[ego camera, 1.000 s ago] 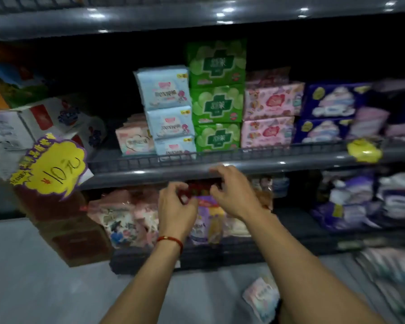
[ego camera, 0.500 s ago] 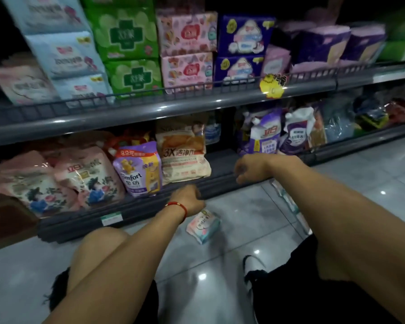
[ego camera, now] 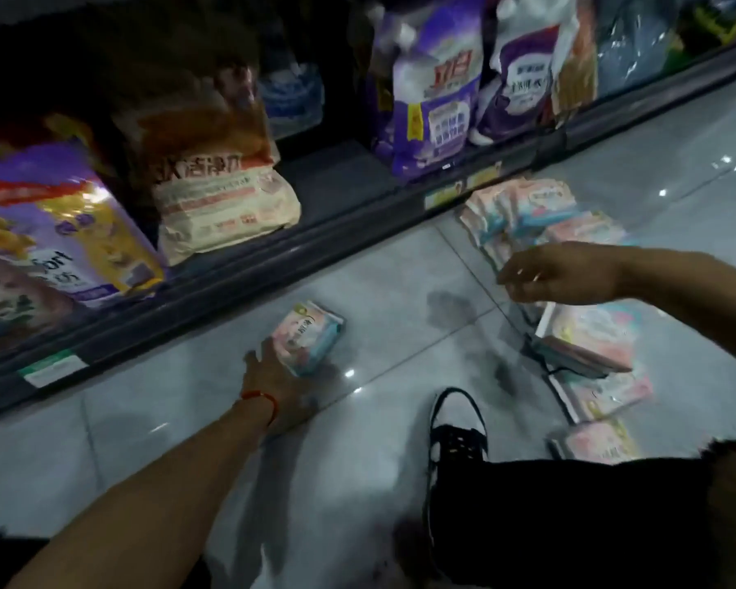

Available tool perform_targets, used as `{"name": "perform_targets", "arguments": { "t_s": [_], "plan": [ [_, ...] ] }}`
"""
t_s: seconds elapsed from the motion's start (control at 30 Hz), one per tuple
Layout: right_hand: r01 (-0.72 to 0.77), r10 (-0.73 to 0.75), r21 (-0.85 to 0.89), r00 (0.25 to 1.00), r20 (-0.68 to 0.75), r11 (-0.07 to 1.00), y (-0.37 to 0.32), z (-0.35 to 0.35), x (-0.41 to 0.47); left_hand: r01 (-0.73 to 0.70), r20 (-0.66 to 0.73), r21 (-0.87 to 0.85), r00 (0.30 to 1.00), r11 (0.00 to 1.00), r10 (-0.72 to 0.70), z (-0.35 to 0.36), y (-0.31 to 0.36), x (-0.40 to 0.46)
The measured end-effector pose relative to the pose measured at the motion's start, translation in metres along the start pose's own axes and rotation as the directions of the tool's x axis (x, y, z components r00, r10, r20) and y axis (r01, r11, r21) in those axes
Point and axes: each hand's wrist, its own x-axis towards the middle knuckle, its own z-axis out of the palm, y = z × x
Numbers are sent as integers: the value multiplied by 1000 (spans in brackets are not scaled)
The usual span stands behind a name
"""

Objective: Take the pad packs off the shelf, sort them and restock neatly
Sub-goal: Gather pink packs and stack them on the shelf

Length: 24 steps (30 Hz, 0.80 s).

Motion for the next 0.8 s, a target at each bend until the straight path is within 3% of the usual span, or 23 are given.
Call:
{"name": "perform_targets", "arguments": {
  "t_s": [0.1,0.2,0.33,0.43,0.53,0.6,0.67,0.8],
  "plan": [
    [-62,105,188,968,-229,980,49,77,-1,-24,-43,38,999,999,25,21,1,38],
    [-163,312,409,891,-329,898,64,158,-3,-73,-57,234,994,969,89,35,15,49],
    [-178,423,450,734,-531,875,60,210,-1,-230,25,491,968,840,250,56,34,54],
    [-344,511,380,628,-587,859,82,204,1,-346,138,425,938,837,318,80,54,57],
    [-484,628,407,663,-408,775,124,196,8,-379,217,325,922,866,322,106,72,52],
    [-464,641,469,683,-351,751,146,192,11,-293,214,173,943,940,255,122,80,43],
    [-398,622,513,675,-397,761,157,189,7,-233,155,25,962,972,226,134,83,40],
    [-276,513,474,701,-496,836,153,188,-17,-167,68,-109,982,980,175,146,85,35]
  ]
}}
